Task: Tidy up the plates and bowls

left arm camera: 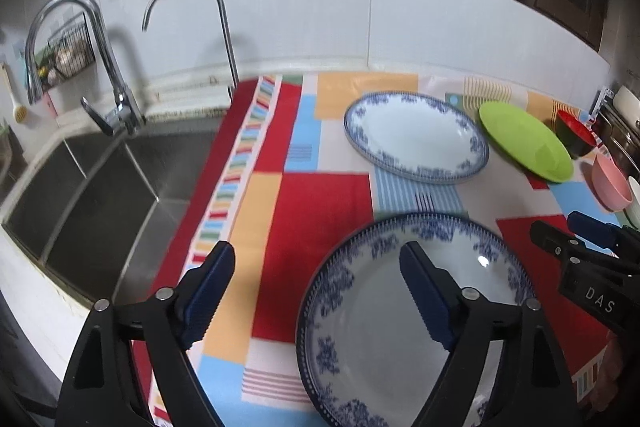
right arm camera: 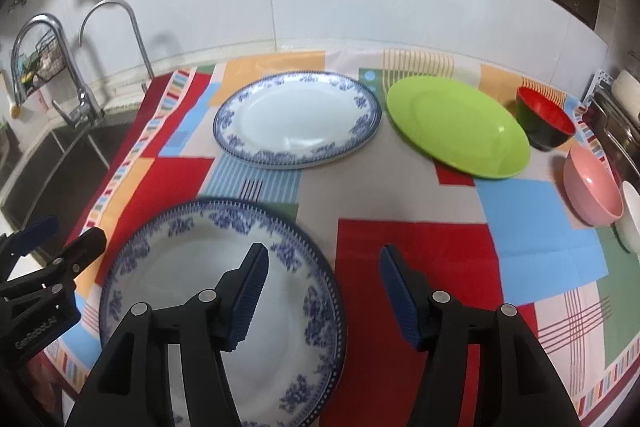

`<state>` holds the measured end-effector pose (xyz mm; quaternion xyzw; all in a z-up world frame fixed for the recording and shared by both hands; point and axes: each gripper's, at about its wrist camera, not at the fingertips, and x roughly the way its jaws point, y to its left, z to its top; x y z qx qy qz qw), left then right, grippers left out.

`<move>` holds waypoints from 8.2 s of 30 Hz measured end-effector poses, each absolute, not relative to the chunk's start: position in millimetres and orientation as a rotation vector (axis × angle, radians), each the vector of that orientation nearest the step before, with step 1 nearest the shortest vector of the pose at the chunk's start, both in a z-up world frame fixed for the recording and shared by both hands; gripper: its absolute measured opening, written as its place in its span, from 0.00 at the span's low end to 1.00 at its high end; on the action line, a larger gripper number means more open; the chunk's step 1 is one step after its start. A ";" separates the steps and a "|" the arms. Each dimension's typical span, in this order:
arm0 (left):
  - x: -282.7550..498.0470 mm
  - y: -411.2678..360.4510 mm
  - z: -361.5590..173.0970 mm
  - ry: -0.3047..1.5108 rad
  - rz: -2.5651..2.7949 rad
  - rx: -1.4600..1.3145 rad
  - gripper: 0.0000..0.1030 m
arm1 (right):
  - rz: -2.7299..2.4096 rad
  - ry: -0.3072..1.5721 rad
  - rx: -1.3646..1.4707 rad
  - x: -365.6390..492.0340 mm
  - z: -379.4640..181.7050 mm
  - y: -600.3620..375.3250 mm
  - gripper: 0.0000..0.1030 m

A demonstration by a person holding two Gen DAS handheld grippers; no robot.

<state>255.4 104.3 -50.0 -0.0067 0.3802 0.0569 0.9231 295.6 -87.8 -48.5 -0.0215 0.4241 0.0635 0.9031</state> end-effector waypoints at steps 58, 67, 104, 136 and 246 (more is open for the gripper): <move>476.5 98.8 -97.0 0.856 -0.075 0.059 0.75 | 0.011 0.926 0.064 485.7 -89.7 -98.5 0.66; 506.3 98.7 -108.8 0.890 -0.105 0.047 0.67 | -0.015 0.933 0.069 502.7 -96.4 -100.1 0.61; 517.3 105.7 -109.0 0.922 -0.085 0.037 0.34 | -0.044 0.950 -0.004 495.8 -88.8 -91.8 0.33; 367.1 104.6 -37.0 0.845 0.014 -0.024 0.34 | 0.028 0.891 -0.022 408.6 -26.4 -95.1 0.33; 341.1 -11.4 -2.8 0.748 -0.139 0.146 0.86 | -0.114 0.845 0.111 349.0 -9.9 -205.7 0.68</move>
